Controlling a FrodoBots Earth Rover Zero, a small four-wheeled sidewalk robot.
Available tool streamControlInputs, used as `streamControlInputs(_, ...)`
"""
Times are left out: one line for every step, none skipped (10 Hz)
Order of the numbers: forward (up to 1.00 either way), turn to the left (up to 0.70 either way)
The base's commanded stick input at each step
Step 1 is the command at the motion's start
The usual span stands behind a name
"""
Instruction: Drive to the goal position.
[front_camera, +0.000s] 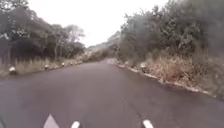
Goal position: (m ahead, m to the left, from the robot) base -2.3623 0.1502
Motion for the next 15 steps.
streamControlInputs(0.50, 0.00)
streamControlInputs(0.50, 0.00)
streamControlInputs(0.50, 0.00)
streamControlInputs(0.50, 0.00)
streamControlInputs(0.50, 0.00)
streamControlInputs(0.50, 0.00)
streamControlInputs(0.50, 0.00)
streamControlInputs(0.50, 0.00)
streamControlInputs(0.50, 0.00)
streamControlInputs(0.50, 0.00)
streamControlInputs(0.50, 0.00)
streamControlInputs(0.50, 0.00)
streamControlInputs(0.50, 0.00)
streamControlInputs(0.50, 0.00)
streamControlInputs(0.50, 0.00)
